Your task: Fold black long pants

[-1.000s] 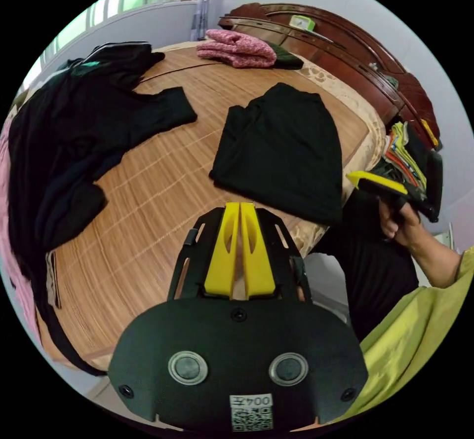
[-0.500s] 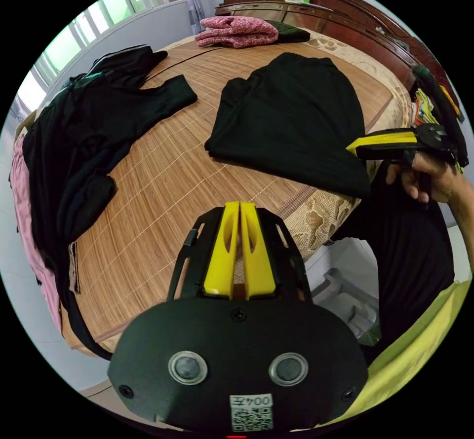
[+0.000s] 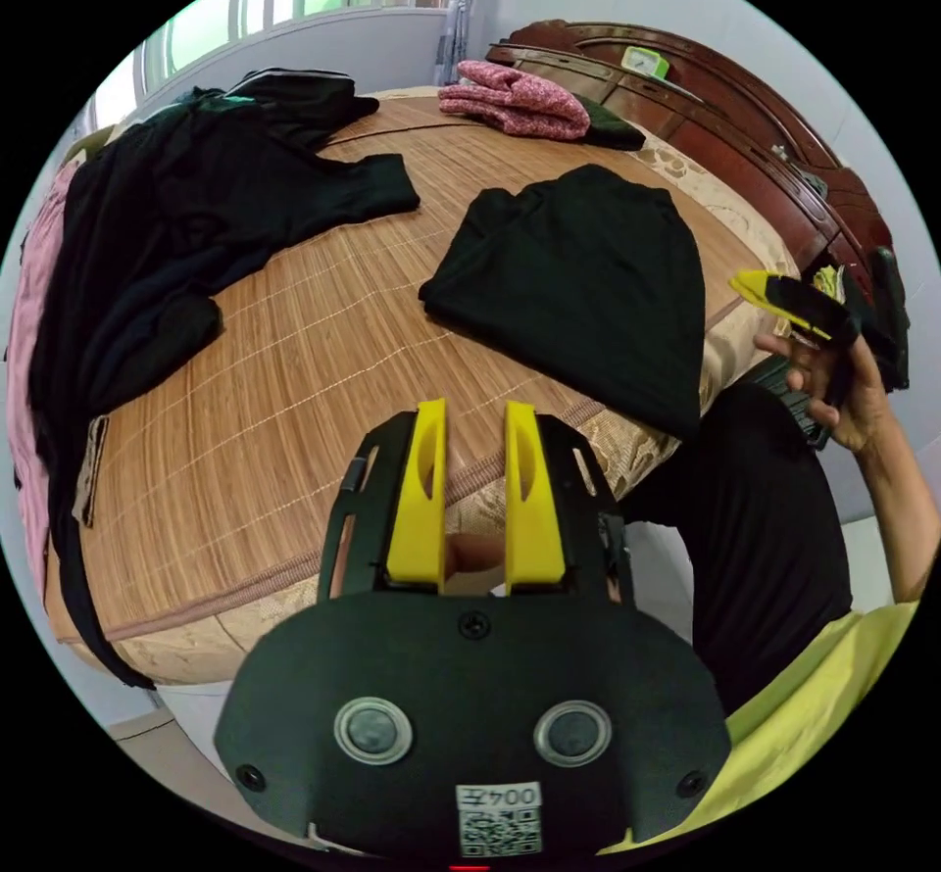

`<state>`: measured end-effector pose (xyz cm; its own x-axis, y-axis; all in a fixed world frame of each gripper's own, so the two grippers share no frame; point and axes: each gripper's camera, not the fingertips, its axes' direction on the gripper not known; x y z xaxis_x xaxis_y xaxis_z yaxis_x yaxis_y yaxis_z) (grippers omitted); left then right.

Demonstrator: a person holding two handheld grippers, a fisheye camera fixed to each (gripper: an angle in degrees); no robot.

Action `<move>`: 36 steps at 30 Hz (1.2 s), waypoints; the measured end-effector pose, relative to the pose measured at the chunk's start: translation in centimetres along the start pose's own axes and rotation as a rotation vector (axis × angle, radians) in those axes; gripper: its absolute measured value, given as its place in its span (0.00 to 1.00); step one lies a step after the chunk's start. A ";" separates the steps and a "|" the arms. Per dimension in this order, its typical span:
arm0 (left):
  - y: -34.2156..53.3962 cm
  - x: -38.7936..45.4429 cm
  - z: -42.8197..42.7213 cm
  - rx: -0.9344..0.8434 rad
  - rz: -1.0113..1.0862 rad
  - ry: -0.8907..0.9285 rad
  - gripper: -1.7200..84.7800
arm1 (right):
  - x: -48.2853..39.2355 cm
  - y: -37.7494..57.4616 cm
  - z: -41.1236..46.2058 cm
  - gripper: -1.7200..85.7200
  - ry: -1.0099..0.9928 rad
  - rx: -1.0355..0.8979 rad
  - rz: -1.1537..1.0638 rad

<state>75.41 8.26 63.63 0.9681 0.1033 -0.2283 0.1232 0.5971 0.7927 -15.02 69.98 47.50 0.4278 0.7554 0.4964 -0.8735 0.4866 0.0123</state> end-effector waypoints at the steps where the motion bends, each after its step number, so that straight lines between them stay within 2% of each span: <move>1: 0.7 0.2 -0.5 0.006 -0.005 0.005 0.13 | 1.1 -0.5 -0.5 0.18 0.024 0.014 0.017; 4: 2.6 0.2 -1.5 0.023 -0.061 0.063 0.12 | 2.4 -2.0 -0.4 0.16 0.064 -0.048 0.016; 9: 5.0 0.8 -2.2 0.044 -0.122 0.076 0.12 | 0.3 -3.7 2.2 0.15 0.102 -0.143 -0.125; 12: 5.8 0.9 -2.1 0.026 -0.151 0.066 0.12 | 0.8 -4.6 4.8 0.14 0.216 -0.286 -0.131; 18: 6.0 1.6 -2.5 0.050 -0.135 0.063 0.12 | 5.0 -7.5 0.0 0.11 0.153 -0.138 -0.045; 21: 5.2 2.7 -2.3 0.079 -0.110 0.071 0.11 | 9.6 -10.5 -1.9 0.09 0.144 -0.095 0.069; 28: 1.1 5.9 -0.1 0.114 -0.047 0.051 0.11 | 19.2 -17.8 -2.1 0.12 -0.109 -0.094 0.357; 33: -0.4 6.3 2.3 0.007 -0.063 0.049 0.11 | 23.9 -19.9 -1.4 0.13 -0.174 -0.091 0.557; 36: -0.2 6.7 2.7 0.025 -0.059 0.039 0.11 | 25.5 -19.8 -1.2 0.13 -0.228 -0.070 0.621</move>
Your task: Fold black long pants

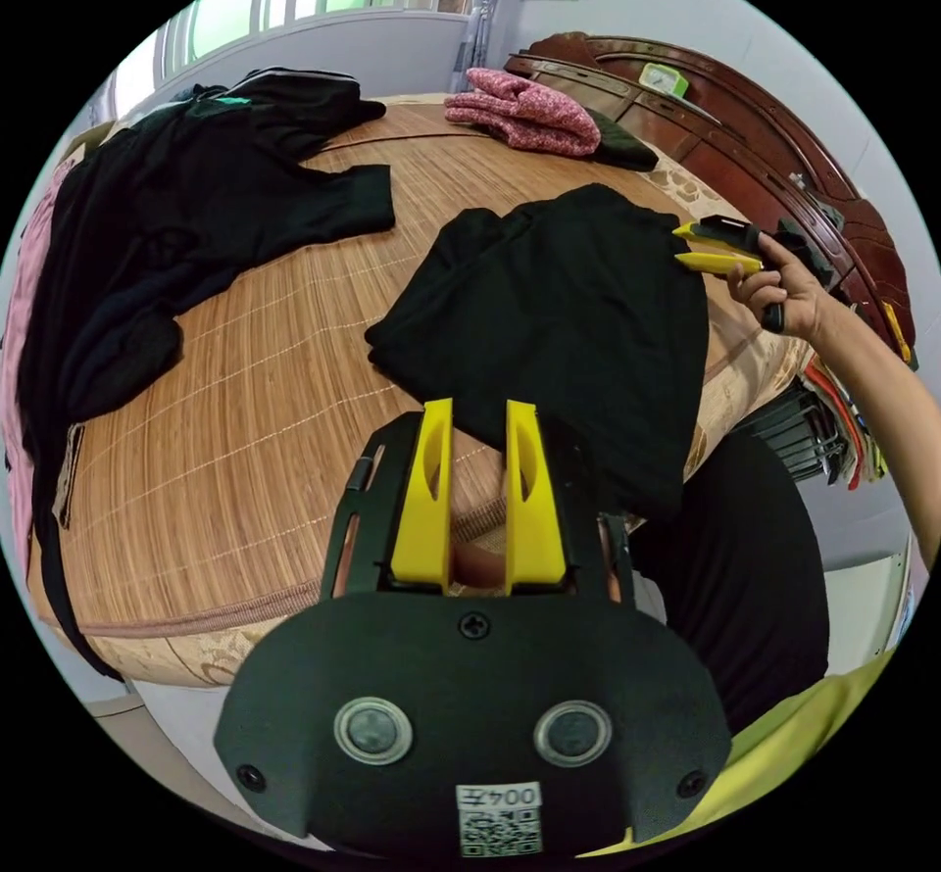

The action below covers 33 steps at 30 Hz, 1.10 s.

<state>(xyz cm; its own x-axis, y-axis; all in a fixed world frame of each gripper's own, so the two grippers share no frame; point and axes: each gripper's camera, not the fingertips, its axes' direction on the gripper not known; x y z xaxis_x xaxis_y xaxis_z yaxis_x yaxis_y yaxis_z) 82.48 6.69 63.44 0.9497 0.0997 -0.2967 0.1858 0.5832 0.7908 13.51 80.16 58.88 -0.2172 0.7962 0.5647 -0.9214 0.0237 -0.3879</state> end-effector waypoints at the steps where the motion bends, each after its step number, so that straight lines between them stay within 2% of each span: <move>1: 0.0 0.1 0.1 0.004 -0.002 0.002 0.11 | 0.3 -0.2 0.0 0.13 -0.027 -0.004 0.004; 4: -0.3 0.2 0.4 0.003 -0.031 0.024 0.11 | 0.1 -0.4 0.4 0.13 -0.058 -0.027 -0.034; 8: -0.6 0.4 0.8 0.009 -0.046 0.033 0.11 | -0.5 -0.7 1.0 0.13 0.027 -0.020 -0.071; 15: -1.6 1.4 1.7 0.007 -0.048 0.018 0.11 | -2.0 -0.4 2.2 0.10 0.049 -0.028 -0.125; 21: -2.3 1.8 2.6 0.007 -0.050 0.017 0.11 | -6.7 1.7 3.1 0.06 0.279 0.060 -0.295; 25: -2.9 2.0 3.4 0.000 -0.050 0.022 0.11 | -10.1 3.6 4.5 0.04 0.541 0.148 -0.461; 28: -3.3 2.1 4.0 -0.002 -0.048 0.024 0.11 | -9.6 3.7 6.5 0.02 0.686 0.110 -0.440; 31: -3.6 2.1 4.7 -0.005 -0.049 0.022 0.11 | -8.1 3.6 8.4 0.02 0.719 0.014 -0.374; 33: -3.8 2.2 5.1 -0.009 -0.047 0.016 0.11 | -8.6 4.6 7.8 0.02 0.709 0.099 -0.379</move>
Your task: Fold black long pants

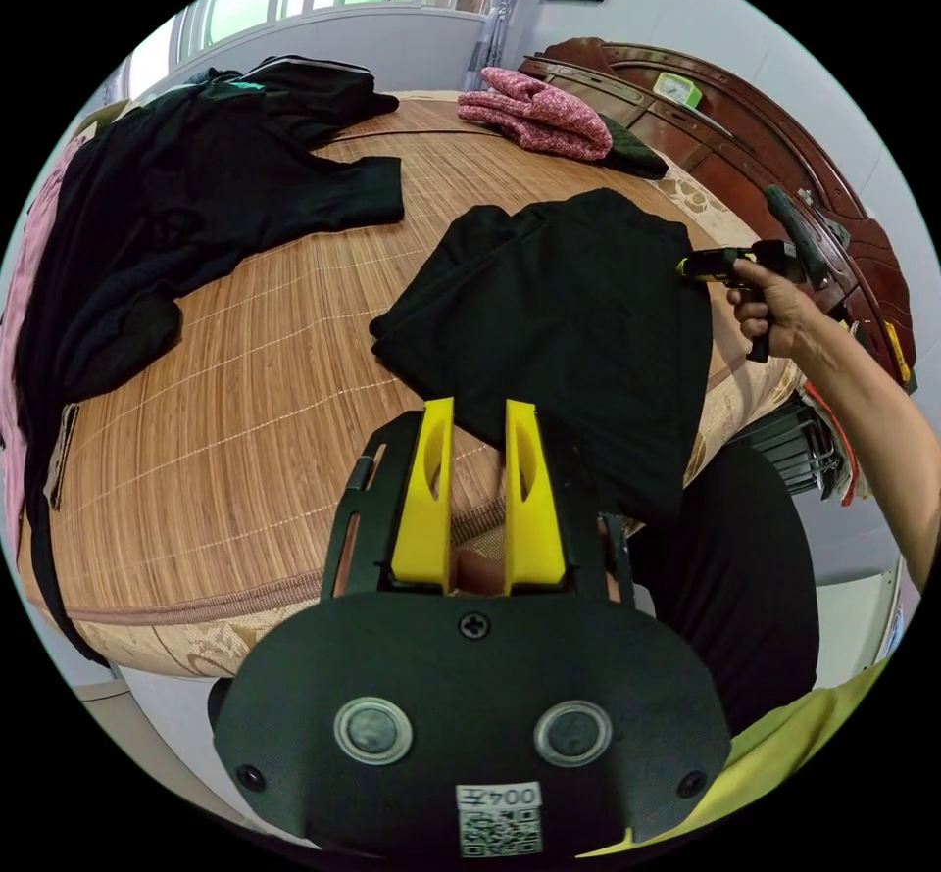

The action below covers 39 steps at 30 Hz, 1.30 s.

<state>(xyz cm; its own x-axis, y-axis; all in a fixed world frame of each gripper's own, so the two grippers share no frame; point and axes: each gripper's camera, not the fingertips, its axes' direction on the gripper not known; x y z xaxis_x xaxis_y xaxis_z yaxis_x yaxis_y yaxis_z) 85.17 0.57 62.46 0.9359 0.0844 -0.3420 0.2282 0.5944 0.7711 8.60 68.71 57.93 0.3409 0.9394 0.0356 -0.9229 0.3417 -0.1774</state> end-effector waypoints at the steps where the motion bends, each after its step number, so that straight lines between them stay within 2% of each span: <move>1: -0.1 0.0 0.3 -0.001 0.002 -0.003 0.11 | -0.6 0.6 -0.9 0.03 -0.015 0.065 -0.013; 4: -0.2 -0.1 1.1 0.007 -0.002 -0.002 0.11 | -2.8 2.2 -2.2 0.07 -0.077 0.162 -0.120; 6: -0.3 -0.2 1.6 0.007 -0.010 0.001 0.11 | -3.7 2.4 -0.9 0.08 -0.116 0.077 -0.158; 8: -0.5 -0.2 2.1 0.003 -0.012 -0.002 0.11 | -3.0 2.3 2.2 0.08 -0.107 -0.097 -0.078; 11: -0.8 -0.4 3.0 -0.006 -0.013 -0.003 0.11 | -2.0 3.4 1.1 0.08 -0.178 -0.019 0.002; 14: -0.8 -1.0 3.9 -0.002 -0.021 0.014 0.11 | -2.5 6.1 -1.0 0.08 -0.249 0.053 -0.042; 20: -0.3 -4.4 4.2 0.074 -0.144 0.124 0.11 | -4.6 15.1 -2.5 0.09 -0.409 -0.008 -0.151; 23: -0.3 -6.5 4.9 0.057 -0.194 0.139 0.11 | -5.6 19.6 -2.0 0.08 -0.463 -0.034 -0.170; 27: -0.8 -8.7 6.0 0.090 -0.241 0.150 0.09 | -6.7 22.9 -1.0 0.08 -0.432 -0.045 -0.202; 32: -2.9 -8.6 8.9 0.062 -0.158 0.150 0.10 | -7.5 25.5 0.2 0.09 -0.433 -0.091 -0.198; 33: -3.4 -8.8 9.9 0.044 -0.153 0.128 0.10 | -7.5 25.7 0.3 0.09 -0.446 -0.104 -0.191; 37: -3.8 -10.1 13.5 -0.053 -0.185 0.117 0.11 | -5.8 27.4 3.1 0.13 -0.712 -0.254 0.018; 39: -3.3 -10.5 14.5 -0.037 -0.187 0.110 0.10 | -5.4 27.9 4.2 0.15 -0.745 -0.288 0.049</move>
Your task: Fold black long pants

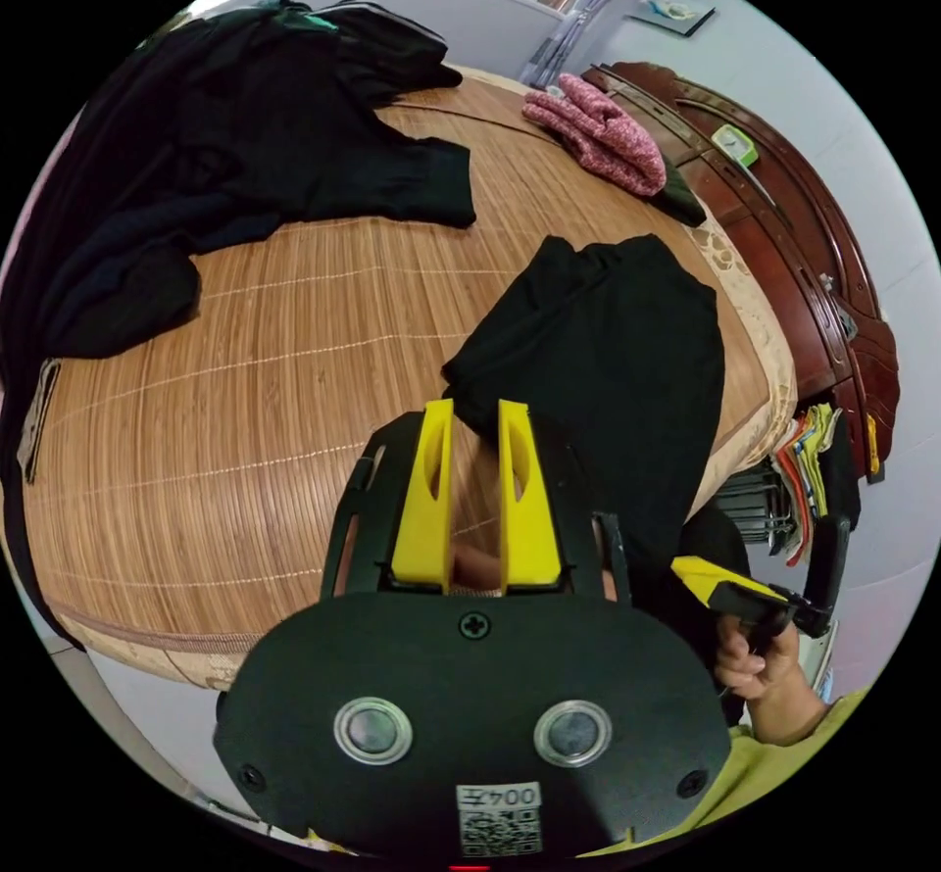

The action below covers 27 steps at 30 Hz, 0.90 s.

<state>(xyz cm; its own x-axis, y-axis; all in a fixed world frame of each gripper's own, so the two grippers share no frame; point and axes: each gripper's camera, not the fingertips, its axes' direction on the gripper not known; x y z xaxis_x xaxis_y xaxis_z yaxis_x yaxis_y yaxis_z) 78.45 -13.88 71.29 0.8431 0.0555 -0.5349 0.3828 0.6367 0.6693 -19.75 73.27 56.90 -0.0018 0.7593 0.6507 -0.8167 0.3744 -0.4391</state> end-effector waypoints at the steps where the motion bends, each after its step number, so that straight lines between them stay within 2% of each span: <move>1: 0.1 -0.4 0.5 0.007 -0.003 0.003 0.10 | 0.3 0.0 0.4 0.16 0.010 -0.014 0.007; 3: 0.1 -1.0 1.3 0.012 -0.009 0.013 0.10 | 0.5 -0.1 0.7 0.15 0.016 -0.016 -0.006; 8: -0.4 -2.8 3.6 0.010 -0.032 0.017 0.10 | 1.7 0.3 2.0 0.05 0.143 -0.038 0.029; 12: -0.7 -4.3 5.7 0.012 -0.025 0.020 0.10 | 2.2 1.4 1.6 0.05 0.111 -0.015 0.014; 14: -0.8 -5.3 6.3 0.006 -0.036 0.047 0.11 | 2.2 1.9 0.9 0.09 0.113 -0.009 -0.011; 20: 0.3 -11.0 7.6 0.009 -0.206 0.261 0.14 | 5.2 2.7 0.9 0.16 -0.063 -0.013 0.099; 22: 1.0 -13.6 8.9 -0.024 -0.318 0.405 0.15 | 5.5 2.6 1.4 0.17 -0.083 -0.027 0.104; 24: 1.4 -15.5 10.2 -0.046 -0.404 0.513 0.16 | 5.7 2.6 2.0 0.16 -0.087 -0.049 0.115; 27: 1.7 -17.7 12.1 -0.061 -0.491 0.615 0.17 | 6.3 3.0 2.1 0.09 -0.143 -0.023 0.174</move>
<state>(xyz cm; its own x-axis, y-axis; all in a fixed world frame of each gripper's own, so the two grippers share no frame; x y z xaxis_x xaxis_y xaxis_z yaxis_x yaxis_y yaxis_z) 68.76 -23.06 88.11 0.2159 0.1613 -0.9630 0.6211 0.7384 0.2629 -23.42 78.00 61.02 -0.2249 0.7310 0.6442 -0.7834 0.2575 -0.5656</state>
